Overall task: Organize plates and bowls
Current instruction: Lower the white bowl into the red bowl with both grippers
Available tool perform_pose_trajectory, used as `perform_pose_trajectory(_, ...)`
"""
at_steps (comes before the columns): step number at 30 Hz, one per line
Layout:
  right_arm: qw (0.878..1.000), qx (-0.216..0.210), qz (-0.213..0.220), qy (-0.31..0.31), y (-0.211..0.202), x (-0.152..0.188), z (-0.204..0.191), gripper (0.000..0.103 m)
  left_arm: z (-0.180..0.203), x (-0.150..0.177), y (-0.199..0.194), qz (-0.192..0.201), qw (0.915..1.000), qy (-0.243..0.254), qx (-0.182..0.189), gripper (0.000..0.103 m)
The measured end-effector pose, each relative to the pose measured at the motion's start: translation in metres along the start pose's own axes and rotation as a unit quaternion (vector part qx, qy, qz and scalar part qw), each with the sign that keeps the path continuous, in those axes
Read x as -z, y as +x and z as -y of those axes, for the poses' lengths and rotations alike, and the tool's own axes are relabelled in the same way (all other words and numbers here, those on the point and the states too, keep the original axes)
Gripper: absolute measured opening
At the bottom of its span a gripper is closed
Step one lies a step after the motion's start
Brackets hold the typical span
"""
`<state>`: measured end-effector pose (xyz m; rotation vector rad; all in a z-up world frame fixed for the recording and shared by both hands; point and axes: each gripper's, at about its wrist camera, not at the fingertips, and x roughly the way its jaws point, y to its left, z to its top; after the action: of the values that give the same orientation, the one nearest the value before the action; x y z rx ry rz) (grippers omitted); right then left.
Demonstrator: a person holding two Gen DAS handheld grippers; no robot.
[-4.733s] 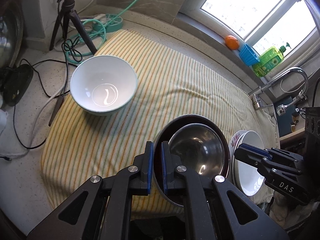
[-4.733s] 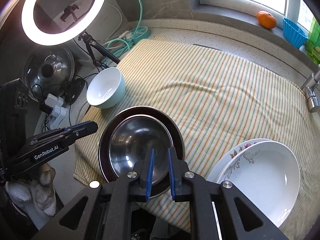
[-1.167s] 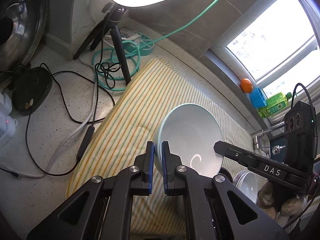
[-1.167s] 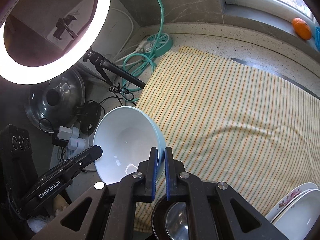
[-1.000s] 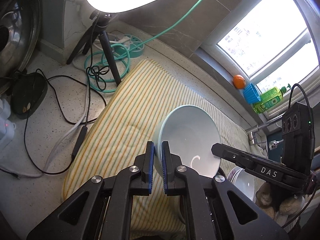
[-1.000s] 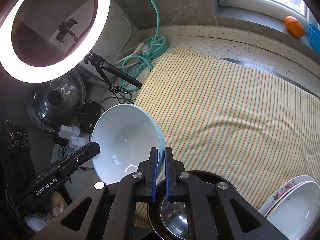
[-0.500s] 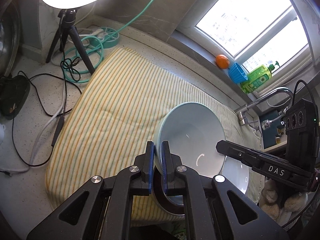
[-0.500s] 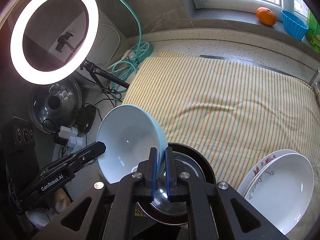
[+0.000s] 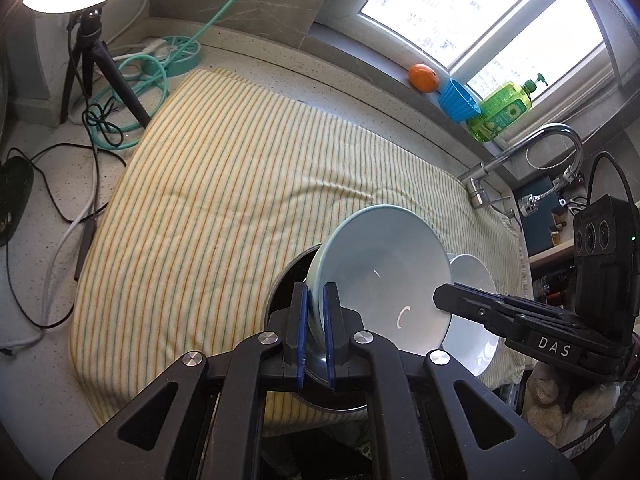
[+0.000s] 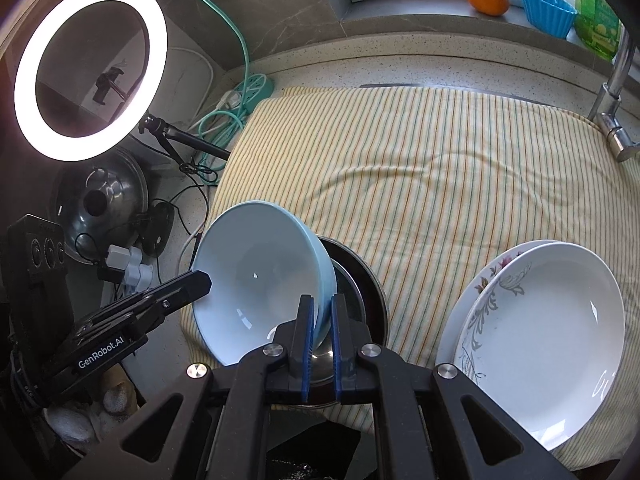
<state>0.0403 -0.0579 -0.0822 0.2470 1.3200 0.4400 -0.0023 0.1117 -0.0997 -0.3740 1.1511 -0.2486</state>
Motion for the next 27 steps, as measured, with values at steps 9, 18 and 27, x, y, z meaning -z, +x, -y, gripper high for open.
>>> perform_pose_trajectory(9,1.000,0.002,-0.013,0.014,0.008,0.014,0.012,0.008,0.004,0.009,0.011,-0.023,0.9996,0.013,-0.006,0.006)
perform_pose_trajectory(18,0.999,0.003,-0.030,0.022,0.021,0.022,0.019,0.008,0.002,0.015,0.021,-0.037,0.9991,0.015,-0.014,0.006)
perform_pose_trajectory(27,0.999,0.006,-0.036,0.019,0.028,0.022,0.019,0.008,-0.001,0.016,0.025,-0.044,0.9987,0.016,-0.019,0.006)
